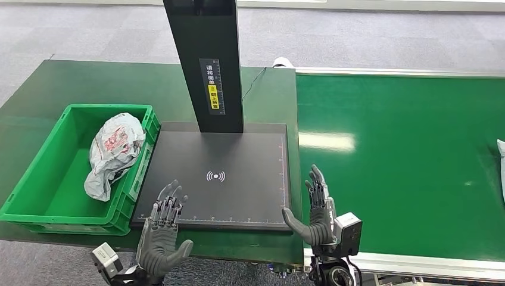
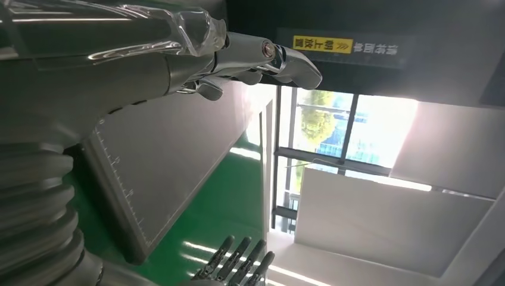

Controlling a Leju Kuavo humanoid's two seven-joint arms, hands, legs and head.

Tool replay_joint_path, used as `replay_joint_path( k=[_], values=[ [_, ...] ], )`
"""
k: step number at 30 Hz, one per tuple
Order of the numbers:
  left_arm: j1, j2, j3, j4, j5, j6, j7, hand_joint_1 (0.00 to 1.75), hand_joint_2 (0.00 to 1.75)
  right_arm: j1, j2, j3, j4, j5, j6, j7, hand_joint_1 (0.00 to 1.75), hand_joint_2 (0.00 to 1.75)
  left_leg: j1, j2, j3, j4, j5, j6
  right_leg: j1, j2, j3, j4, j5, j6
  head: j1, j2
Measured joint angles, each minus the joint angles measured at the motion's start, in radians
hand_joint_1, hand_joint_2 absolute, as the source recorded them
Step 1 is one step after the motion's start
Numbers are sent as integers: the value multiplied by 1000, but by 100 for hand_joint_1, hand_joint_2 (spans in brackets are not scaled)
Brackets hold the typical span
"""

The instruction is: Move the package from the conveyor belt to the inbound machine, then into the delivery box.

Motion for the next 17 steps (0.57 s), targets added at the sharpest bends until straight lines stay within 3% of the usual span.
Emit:
replay_joint_path(
  k=[17],
  values=[
    [-3,-42,42,47,-98,84,22,0,175,0,-5,30,43,18,-3,5,0,175,0,0,0,0,0,0,0,0,0,0,0,0,0,0]
  ],
)
